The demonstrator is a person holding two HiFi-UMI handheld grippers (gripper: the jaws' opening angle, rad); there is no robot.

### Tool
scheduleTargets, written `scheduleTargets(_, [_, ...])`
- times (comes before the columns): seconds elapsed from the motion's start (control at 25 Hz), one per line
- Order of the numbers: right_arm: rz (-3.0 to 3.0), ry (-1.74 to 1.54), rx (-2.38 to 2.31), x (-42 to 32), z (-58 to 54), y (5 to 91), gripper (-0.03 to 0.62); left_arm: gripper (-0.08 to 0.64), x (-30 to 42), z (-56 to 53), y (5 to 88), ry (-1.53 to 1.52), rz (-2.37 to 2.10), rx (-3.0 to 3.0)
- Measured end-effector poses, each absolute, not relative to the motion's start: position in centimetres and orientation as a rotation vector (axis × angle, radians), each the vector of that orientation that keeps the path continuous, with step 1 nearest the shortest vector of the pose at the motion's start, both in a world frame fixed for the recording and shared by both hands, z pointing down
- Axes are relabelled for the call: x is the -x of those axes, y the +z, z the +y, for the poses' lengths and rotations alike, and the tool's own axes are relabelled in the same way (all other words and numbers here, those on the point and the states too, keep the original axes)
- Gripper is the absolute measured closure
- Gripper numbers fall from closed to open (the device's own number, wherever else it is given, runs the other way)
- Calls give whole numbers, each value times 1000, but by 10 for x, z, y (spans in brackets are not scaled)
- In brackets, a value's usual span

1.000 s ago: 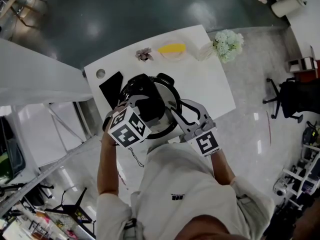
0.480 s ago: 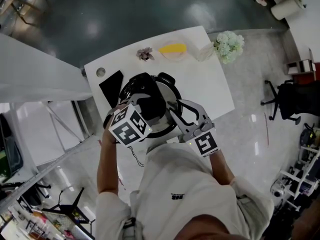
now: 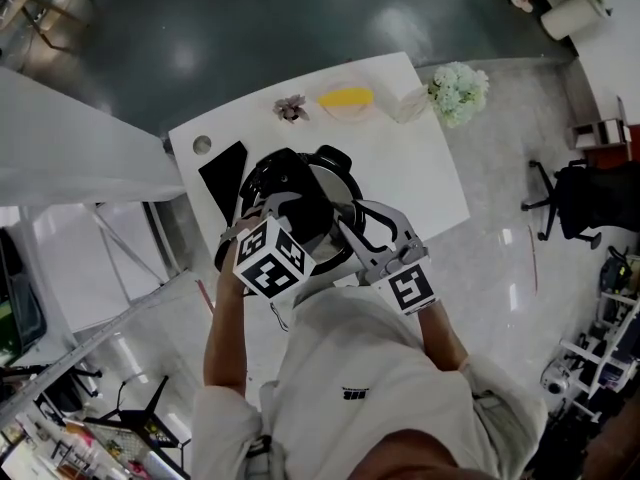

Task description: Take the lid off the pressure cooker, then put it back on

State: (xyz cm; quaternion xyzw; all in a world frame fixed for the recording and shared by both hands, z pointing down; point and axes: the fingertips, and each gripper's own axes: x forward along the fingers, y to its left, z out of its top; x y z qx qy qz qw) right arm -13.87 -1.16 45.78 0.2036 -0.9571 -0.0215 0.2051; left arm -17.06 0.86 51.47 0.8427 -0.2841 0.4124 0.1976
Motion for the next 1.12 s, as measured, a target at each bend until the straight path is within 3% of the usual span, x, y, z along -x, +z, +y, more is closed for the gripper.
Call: scheduleTargets(1.12, [-2666, -28, -569, 143, -11, 464, 468, 272, 180, 5, 517, 971, -1062, -2235])
